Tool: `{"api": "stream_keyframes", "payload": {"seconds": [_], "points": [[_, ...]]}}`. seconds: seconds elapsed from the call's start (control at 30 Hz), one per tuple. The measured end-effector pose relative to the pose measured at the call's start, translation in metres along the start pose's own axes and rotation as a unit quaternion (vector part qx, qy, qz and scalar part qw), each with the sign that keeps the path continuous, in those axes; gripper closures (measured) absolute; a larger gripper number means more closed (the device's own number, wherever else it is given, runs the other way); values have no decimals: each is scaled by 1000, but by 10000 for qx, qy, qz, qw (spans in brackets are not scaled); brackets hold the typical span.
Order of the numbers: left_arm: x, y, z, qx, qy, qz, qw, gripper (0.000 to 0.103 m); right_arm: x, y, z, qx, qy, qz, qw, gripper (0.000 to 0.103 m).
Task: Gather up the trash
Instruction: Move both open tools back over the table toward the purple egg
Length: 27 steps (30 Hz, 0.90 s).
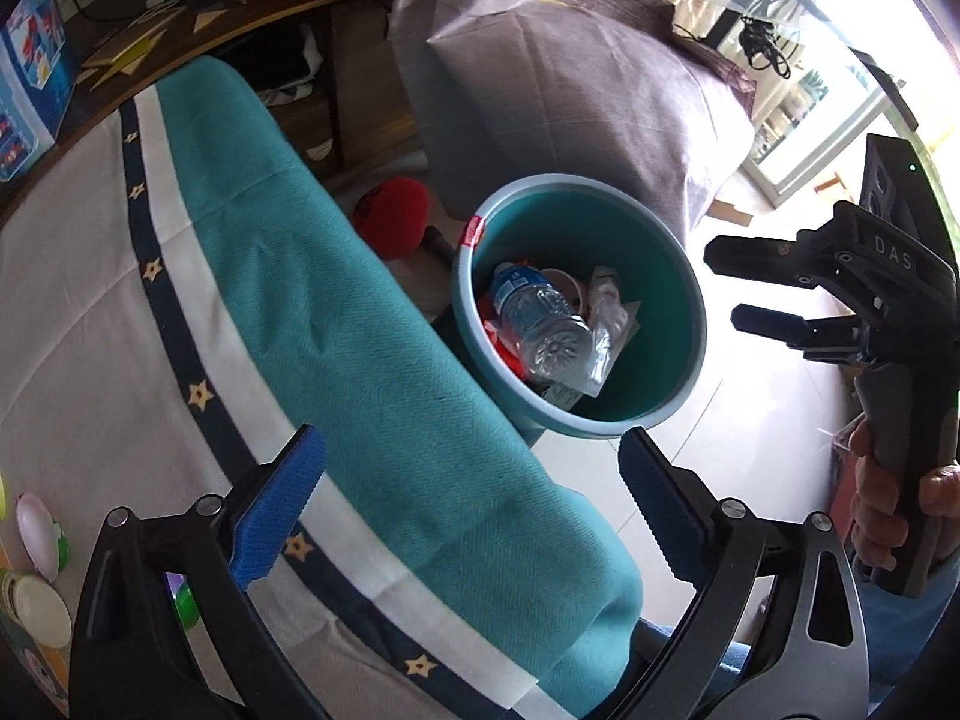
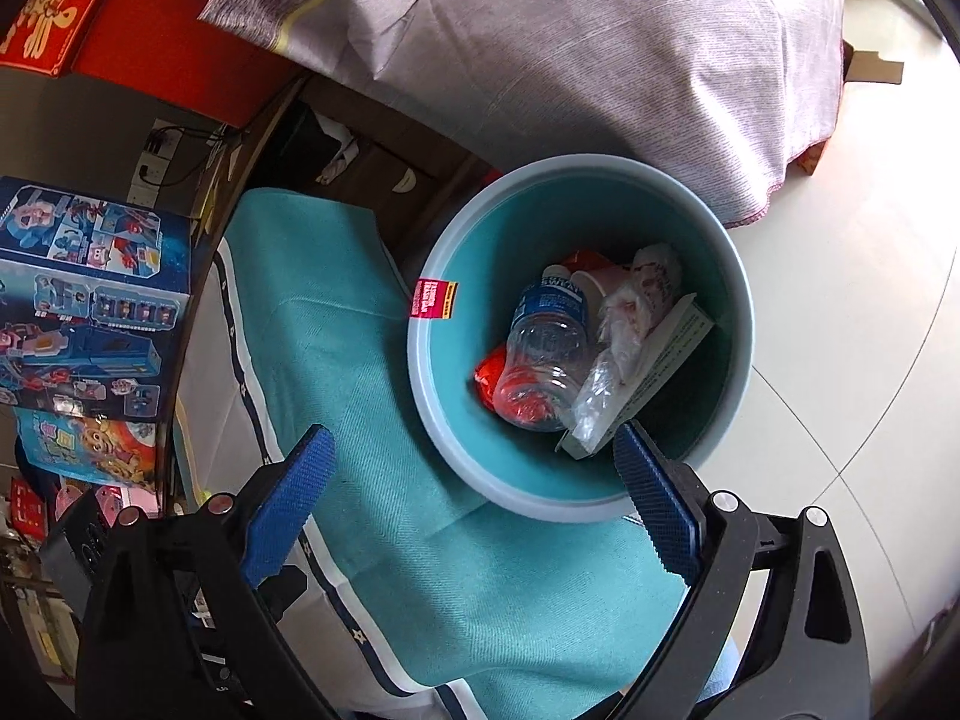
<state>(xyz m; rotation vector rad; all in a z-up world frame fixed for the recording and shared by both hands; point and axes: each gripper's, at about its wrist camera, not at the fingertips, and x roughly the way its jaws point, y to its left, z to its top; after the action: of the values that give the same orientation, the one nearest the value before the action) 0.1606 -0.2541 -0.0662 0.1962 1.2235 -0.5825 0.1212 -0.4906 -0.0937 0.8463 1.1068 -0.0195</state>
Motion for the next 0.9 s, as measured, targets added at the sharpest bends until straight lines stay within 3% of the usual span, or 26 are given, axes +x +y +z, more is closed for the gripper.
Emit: {"api": "stream_keyframes", "payload": {"seconds": [0.43,0.9], "points": [[-47,73,-54,-600,-298,15,9977,4,21,72,-46,-523,198,-76,9984,13],[-95,165,-109,-1523,-694,99,9858,4,72,176,-94,-1340,733,-189,9881,13]]}}
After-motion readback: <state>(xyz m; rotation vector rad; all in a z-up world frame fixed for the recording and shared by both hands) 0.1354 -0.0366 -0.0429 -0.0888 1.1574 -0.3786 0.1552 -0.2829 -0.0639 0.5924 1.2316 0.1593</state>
